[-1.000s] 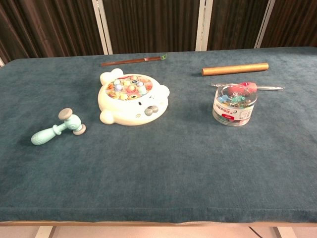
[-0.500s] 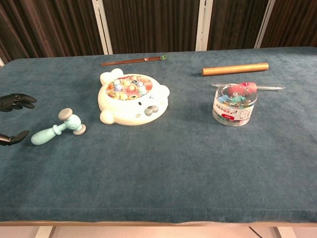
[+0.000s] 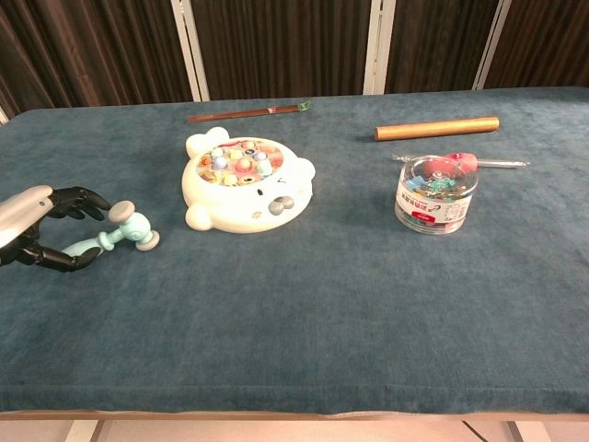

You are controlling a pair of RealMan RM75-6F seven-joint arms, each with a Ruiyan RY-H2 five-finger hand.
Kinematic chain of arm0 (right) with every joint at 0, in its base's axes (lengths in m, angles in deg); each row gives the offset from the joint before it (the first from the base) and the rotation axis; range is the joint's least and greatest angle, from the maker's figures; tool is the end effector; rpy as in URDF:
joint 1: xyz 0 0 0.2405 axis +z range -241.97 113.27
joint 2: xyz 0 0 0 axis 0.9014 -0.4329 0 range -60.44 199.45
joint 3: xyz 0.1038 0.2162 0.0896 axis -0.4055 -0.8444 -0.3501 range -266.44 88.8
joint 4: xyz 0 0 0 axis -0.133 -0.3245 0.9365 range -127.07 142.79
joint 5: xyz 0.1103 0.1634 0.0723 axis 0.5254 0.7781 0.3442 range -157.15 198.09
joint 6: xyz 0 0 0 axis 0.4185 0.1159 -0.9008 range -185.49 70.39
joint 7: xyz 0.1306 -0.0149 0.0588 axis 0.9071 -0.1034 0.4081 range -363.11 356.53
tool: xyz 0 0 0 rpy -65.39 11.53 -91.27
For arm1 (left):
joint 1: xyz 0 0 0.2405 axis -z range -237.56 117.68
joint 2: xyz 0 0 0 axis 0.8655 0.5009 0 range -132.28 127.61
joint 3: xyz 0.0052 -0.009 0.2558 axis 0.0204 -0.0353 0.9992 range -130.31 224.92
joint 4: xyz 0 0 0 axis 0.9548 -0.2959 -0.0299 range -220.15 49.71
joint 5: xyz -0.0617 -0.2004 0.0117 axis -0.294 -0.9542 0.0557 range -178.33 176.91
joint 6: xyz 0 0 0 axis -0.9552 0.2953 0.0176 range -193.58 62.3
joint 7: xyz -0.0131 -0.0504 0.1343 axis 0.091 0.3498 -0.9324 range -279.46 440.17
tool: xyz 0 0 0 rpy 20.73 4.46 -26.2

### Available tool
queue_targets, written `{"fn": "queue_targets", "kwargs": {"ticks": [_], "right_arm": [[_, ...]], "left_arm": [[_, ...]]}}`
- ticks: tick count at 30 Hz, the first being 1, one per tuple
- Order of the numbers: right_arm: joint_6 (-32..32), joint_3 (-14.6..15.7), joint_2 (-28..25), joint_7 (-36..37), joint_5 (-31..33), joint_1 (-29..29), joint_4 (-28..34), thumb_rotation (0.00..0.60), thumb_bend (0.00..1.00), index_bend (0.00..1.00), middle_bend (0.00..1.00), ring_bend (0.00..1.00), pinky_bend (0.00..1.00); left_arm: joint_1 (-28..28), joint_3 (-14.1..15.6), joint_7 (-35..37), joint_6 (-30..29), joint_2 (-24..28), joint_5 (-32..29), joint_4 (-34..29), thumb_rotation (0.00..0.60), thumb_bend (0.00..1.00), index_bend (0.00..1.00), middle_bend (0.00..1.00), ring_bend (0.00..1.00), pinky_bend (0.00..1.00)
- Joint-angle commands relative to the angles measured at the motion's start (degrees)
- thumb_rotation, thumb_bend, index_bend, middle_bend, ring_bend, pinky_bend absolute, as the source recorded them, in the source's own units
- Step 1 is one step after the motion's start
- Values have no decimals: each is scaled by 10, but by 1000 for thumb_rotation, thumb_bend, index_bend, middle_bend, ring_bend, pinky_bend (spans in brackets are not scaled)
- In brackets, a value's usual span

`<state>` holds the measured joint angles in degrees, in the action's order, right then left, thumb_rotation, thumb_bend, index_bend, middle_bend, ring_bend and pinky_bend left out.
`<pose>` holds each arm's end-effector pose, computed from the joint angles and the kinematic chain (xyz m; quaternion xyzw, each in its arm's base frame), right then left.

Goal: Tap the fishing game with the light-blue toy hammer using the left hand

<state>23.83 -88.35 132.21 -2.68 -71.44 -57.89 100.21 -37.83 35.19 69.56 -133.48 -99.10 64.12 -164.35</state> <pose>-0.3035 -0.1756 0.1449 0.6552 -0.3863 0.3708 0.5329 -0.2448 0.2833 -0.0186 -0.5618 -0.5175 -0.3988 0.5074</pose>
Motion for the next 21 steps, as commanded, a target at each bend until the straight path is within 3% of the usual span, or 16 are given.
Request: {"fn": "queue_targets", "kwargs": {"ticks": [1,21], "right_arm": [[-1,1,-2,4,-1,1,0,600,305,0,0,0,0],[0,2,-4,8,-1,1,-1,600,305,0,0,0,0]], "left_arm": [[9,-4,-18,1,-17,-12,18,600,355,282,283,225,174],[30,-16,-30,10,-49,-30,57,600,396,369,343,274,184]]}}
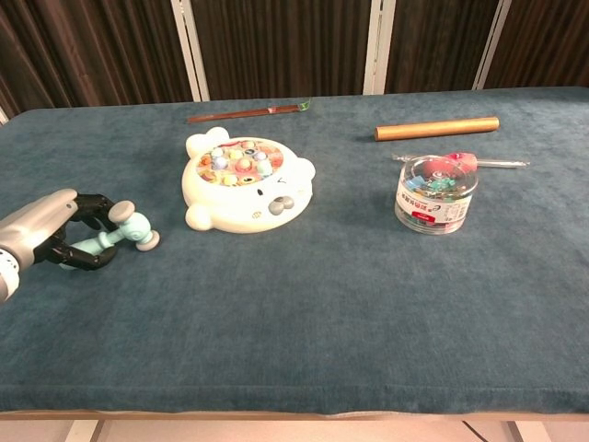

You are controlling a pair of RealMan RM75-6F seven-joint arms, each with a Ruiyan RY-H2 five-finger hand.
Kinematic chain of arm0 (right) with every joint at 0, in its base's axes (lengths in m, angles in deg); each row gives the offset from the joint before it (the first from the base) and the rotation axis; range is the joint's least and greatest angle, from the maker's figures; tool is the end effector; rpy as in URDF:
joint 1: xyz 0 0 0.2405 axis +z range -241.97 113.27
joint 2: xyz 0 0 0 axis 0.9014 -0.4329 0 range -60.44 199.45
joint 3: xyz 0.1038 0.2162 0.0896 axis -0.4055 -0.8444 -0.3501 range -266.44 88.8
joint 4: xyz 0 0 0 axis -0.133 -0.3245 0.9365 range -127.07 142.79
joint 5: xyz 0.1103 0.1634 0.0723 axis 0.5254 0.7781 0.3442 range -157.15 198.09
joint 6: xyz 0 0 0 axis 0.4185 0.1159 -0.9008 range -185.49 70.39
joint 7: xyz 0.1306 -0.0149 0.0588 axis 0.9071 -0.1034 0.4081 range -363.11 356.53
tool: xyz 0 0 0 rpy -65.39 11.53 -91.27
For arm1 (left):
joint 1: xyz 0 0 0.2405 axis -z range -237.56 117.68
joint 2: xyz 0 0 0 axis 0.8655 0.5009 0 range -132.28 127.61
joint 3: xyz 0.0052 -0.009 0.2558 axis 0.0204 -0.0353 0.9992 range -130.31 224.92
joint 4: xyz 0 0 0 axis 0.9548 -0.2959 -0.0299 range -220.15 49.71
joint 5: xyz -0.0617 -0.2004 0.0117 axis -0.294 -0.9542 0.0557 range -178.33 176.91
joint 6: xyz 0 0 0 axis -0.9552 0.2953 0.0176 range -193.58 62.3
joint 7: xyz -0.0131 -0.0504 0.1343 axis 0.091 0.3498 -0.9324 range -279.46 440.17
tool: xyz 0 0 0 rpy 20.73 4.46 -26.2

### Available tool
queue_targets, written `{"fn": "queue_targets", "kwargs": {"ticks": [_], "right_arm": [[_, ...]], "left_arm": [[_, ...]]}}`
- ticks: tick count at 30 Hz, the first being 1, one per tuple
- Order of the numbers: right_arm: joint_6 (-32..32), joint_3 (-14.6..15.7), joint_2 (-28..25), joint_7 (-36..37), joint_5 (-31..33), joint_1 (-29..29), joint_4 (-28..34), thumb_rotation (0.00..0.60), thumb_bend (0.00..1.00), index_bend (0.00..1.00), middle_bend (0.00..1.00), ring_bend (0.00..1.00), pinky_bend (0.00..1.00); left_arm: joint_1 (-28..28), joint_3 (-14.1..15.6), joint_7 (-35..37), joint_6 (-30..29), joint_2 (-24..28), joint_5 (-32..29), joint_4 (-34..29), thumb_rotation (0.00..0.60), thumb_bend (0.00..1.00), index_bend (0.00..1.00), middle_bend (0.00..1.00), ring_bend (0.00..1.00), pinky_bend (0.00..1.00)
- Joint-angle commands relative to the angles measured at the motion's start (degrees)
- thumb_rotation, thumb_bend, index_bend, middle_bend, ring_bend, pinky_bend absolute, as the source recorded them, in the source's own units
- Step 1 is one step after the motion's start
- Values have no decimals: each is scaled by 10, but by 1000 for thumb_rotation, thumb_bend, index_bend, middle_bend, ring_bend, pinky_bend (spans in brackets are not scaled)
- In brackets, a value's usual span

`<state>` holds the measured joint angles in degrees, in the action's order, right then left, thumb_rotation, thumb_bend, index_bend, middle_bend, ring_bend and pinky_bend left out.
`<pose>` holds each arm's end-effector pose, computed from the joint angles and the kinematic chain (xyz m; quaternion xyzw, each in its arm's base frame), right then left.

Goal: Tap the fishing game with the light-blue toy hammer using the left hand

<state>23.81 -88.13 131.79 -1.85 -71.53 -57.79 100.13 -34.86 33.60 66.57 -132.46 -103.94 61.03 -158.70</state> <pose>-0.3044 -0.1754 0.1468 0.6552 -0.3889 0.3713 0.5306 -0.2388 0.2991 -0.0377 -0.5638 -0.5120 -0.3844 0.5217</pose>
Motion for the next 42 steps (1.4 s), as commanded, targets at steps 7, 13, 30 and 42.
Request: {"fn": "queue_targets", "kwargs": {"ticks": [7,13,30,42], "right_arm": [[3,0,-1,2,0,-1,0,600,305,0,0,0,0],[1,0,-1,2,1,0,-1,600,306,0,0,0,0],[3,-1,0,2,2,-1,-2,600,305,0,0,0,0],[5,-1,0,2,2,-2,-3,600,305,0,0,0,0]], "left_arm": [[7,2,-8,7,-2,-3,6,600,397,387,353,283,185],[10,0,-10,8,-3,-6,11,600,411,413,365,293,188],[11,3,-2,14,0,-8,14,600,419,453,395,307,190],[13,6,1,19,4,-5,12,600,469,502,441,345,192]]}}
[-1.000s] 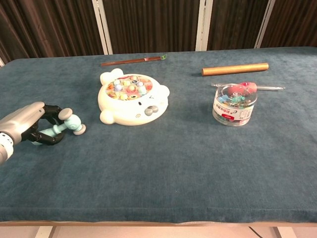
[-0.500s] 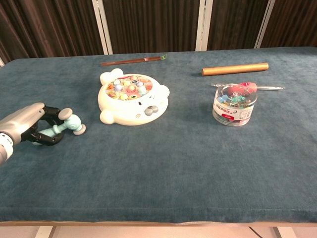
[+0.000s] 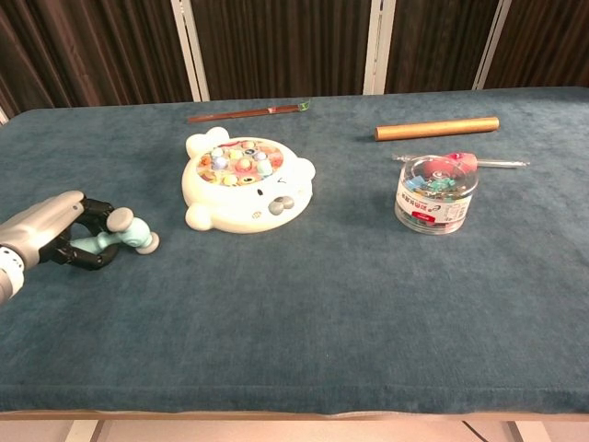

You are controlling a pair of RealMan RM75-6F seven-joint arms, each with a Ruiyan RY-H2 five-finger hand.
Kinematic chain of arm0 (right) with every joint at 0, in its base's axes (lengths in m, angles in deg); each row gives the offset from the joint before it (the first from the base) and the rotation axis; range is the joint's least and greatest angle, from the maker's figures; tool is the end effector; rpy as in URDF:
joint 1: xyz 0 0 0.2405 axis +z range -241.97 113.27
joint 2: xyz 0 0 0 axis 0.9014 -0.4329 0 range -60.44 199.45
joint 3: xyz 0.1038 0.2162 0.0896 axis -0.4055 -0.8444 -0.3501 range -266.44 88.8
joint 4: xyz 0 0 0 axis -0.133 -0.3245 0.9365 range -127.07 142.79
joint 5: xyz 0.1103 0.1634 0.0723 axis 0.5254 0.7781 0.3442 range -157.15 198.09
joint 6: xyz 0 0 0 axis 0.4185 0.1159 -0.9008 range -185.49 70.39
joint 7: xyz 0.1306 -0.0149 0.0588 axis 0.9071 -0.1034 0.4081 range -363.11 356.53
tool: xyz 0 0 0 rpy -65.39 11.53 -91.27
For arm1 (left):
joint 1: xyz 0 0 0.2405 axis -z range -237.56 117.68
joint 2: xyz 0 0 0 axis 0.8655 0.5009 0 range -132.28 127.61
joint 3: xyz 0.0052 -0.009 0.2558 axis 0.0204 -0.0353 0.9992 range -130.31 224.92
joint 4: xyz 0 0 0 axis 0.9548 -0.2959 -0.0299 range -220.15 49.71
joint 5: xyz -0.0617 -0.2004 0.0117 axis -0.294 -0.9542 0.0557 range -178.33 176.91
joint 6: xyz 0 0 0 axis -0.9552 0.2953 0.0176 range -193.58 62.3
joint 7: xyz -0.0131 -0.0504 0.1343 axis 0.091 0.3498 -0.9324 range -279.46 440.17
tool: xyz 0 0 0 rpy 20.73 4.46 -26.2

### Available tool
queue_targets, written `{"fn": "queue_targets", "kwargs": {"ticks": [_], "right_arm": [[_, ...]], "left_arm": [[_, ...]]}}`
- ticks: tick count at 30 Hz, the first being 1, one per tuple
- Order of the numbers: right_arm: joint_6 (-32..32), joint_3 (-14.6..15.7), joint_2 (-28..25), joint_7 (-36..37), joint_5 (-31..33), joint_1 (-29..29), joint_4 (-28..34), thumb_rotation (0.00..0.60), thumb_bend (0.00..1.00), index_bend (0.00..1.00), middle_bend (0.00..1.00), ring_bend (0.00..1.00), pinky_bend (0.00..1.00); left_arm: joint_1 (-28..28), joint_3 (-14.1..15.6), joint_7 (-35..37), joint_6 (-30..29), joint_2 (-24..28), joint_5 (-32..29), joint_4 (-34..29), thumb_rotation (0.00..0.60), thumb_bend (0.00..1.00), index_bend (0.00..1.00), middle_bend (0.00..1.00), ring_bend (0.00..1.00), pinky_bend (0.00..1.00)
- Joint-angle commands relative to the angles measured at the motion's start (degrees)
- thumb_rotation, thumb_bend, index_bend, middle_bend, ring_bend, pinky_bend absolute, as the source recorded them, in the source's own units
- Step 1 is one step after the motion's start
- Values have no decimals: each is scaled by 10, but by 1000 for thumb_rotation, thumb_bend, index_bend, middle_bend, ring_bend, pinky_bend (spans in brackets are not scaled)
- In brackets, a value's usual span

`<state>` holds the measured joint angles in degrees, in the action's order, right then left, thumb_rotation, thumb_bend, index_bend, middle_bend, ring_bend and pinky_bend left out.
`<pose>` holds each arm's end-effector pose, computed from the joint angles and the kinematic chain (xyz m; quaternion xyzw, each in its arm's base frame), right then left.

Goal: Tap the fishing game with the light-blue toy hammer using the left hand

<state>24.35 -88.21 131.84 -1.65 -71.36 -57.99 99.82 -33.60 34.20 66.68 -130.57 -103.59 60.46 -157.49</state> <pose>-0.3057 -0.1749 0.1486 0.6518 -0.3876 0.3731 0.5346 -0.2406 0.3038 -0.0402 -0.5785 -0.5095 -0.3731 0.5163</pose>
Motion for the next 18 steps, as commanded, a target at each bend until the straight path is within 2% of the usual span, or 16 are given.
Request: {"fn": "queue_targets", "kwargs": {"ticks": [1,11,18], "right_arm": [[0,0,0,0,0,0,0,600,305,0,0,0,0],[0,1,0,1,-1,0,-2,600,305,0,0,0,0],[0,1,0,1,-1,0,-2,600,305,0,0,0,0]], "left_arm": [[0,1,0,1,1,0,0,600,470,502,442,345,192],[2,-1,6,9,4,-5,-2,600,484,514,461,362,199],[1,1,19,4,2,5,3,600,563,563,521,405,251]]}}
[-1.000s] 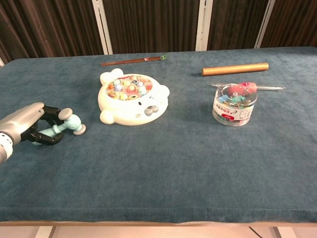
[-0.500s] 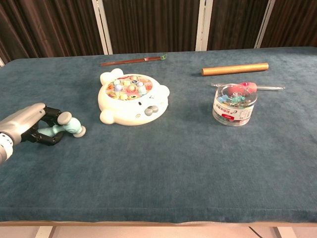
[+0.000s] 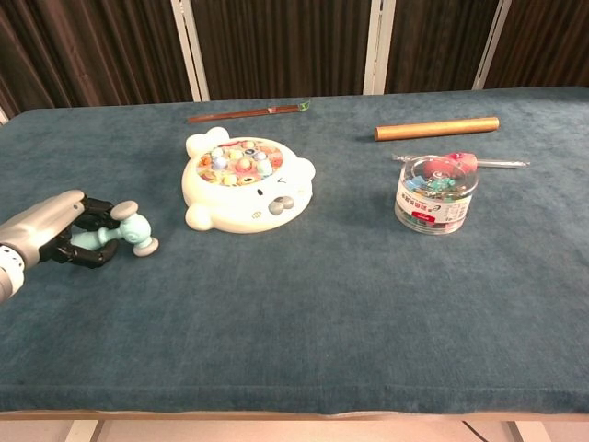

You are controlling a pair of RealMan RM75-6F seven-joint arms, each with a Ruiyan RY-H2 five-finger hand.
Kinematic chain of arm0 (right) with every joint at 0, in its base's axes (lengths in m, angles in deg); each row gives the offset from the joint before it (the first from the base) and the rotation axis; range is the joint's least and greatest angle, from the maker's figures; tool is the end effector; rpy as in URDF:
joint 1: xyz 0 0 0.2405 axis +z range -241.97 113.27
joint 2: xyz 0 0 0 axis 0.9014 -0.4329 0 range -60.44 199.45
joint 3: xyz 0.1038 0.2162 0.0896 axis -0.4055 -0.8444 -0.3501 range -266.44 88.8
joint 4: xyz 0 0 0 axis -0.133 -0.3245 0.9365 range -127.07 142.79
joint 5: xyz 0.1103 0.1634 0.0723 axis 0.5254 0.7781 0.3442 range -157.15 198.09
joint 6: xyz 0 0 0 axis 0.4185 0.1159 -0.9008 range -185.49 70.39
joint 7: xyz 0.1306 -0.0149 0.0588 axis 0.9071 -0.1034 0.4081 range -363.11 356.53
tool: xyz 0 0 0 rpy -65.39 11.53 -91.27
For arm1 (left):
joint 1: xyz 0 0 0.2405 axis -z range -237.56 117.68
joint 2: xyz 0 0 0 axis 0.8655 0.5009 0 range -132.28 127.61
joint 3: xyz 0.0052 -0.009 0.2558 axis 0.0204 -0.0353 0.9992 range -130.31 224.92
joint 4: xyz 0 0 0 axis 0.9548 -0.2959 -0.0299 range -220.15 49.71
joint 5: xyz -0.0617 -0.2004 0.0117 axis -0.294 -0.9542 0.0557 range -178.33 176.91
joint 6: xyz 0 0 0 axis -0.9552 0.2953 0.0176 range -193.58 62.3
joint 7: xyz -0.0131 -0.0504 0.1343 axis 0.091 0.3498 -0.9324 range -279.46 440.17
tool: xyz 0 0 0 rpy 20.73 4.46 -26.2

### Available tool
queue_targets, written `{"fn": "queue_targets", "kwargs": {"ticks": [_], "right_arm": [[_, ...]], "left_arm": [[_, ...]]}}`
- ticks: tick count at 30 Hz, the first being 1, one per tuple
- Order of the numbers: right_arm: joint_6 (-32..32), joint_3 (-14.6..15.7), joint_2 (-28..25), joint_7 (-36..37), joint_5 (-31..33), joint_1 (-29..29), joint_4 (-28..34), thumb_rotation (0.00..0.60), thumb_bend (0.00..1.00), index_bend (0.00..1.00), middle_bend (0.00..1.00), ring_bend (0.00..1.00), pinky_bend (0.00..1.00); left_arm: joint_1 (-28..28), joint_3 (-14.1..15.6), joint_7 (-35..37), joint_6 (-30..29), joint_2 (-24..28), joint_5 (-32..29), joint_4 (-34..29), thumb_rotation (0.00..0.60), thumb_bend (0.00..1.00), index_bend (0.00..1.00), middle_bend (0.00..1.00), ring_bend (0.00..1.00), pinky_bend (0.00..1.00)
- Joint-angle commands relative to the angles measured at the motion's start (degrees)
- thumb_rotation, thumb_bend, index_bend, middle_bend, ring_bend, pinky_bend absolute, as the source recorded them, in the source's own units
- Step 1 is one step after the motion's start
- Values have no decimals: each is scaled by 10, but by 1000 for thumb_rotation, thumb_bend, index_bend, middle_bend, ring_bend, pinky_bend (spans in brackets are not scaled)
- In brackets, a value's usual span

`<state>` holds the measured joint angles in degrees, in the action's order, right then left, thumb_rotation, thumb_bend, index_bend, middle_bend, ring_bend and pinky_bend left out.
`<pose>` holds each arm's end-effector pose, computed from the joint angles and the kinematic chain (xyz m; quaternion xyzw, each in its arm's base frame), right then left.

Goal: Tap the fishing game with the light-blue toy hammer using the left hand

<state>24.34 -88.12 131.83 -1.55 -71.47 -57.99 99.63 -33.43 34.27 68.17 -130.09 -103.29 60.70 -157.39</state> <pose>-0.3063 -0.1746 0.1486 0.6529 -0.3872 0.3722 0.5341 -0.2410 0.3049 -0.0396 -0.5766 -0.5144 -0.3778 0.5100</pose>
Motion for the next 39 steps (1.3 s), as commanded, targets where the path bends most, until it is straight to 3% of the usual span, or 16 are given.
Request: {"fn": "queue_targets", "kwargs": {"ticks": [1,10,15,18,24,26,30,36,39], "right_arm": [[0,0,0,0,0,0,0,600,305,0,0,0,0],[0,0,0,0,-1,0,-1,600,305,0,0,0,0],[1,1,0,1,-2,0,-1,600,305,0,0,0,0],[1,1,0,1,-2,-1,-1,600,305,0,0,0,0],[0,2,-1,0,-3,0,-1,600,305,0,0,0,0],[0,2,-1,0,-2,0,-1,600,305,0,0,0,0],[-1,2,0,-1,-2,0,-1,600,305,0,0,0,0],[-2,3,0,-2,-3,0,0,600,305,0,0,0,0],[-2,3,-1,-2,-3,0,0,600,305,0,0,0,0]], "left_arm": [[-1,1,7,-2,-1,4,3,600,574,568,525,409,255],[-3,4,22,-12,-5,18,12,600,670,616,581,435,280],[-11,13,58,-52,-20,65,36,600,769,645,614,446,298],[-15,16,92,-90,-40,100,72,600,791,646,630,465,409],[-19,21,151,-140,-71,147,142,600,791,636,692,563,883],[-19,22,161,-147,-76,154,155,600,791,636,706,590,954],[-19,25,180,-166,-83,175,180,600,789,644,739,695,1000],[-18,34,233,-190,-94,204,217,600,814,668,800,930,1000],[-18,33,264,-179,-88,203,206,600,831,683,833,975,1000]]}}
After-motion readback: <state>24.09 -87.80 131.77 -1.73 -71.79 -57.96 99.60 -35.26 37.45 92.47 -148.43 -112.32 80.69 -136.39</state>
